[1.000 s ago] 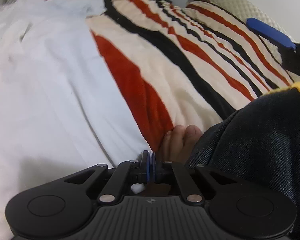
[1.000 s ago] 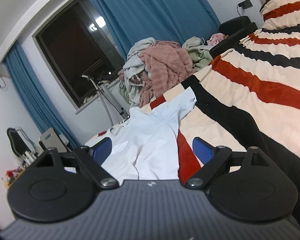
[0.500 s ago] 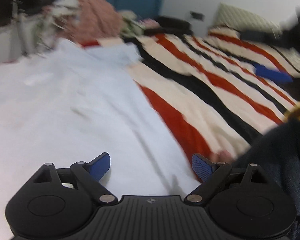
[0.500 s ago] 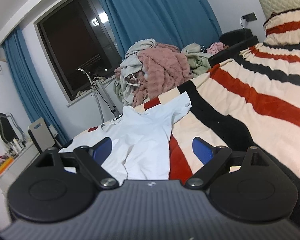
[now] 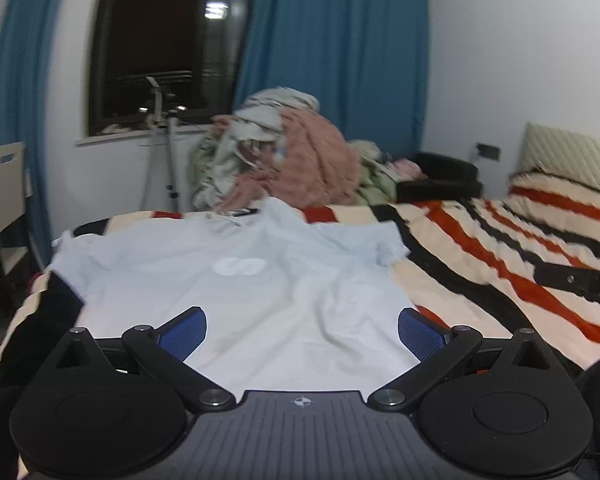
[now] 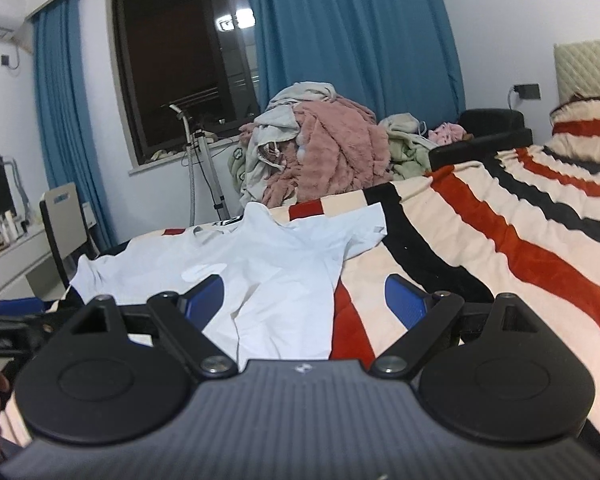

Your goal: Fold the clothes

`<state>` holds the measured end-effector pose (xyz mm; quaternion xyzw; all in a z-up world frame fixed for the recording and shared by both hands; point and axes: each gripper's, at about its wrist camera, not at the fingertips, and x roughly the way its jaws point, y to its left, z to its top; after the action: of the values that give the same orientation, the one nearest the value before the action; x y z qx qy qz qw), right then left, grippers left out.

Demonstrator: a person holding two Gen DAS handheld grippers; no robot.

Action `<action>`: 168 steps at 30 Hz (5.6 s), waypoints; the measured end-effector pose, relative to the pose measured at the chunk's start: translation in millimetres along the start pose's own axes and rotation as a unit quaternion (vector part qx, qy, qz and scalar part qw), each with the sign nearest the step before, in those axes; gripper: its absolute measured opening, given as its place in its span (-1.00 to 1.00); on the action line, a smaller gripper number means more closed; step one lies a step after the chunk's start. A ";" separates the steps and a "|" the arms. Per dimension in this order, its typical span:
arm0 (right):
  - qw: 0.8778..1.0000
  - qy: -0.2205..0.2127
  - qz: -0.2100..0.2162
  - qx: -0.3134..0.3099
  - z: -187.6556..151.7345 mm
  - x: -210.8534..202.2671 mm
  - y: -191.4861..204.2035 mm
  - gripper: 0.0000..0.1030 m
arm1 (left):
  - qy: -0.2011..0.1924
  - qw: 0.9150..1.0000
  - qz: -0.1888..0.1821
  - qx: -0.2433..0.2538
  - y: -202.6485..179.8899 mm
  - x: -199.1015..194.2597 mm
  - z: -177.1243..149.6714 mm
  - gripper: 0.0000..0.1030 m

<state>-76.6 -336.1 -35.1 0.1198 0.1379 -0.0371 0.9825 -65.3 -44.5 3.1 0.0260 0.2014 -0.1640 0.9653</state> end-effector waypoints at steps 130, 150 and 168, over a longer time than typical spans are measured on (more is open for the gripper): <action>0.998 -0.019 0.060 0.029 1.5 26.6 64.3 0.78 | 0.042 0.995 -0.001 -0.092 45.2 53.0 -35.5 0.66; 0.986 -0.038 0.005 0.165 10.4 45.4 -47.3 0.78 | 0.171 0.965 -0.187 0.063 -174.1 171.9 -109.9 -0.16; 0.991 -0.046 0.040 0.123 7.2 28.6 -20.4 0.78 | 0.074 0.972 -0.076 -0.211 23.7 -1.8 -51.1 -0.88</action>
<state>-49.4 -358.8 -41.0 0.2428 0.0816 -0.0203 0.9664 -78.6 -15.6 -43.4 -0.1819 0.3037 -0.1879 0.9162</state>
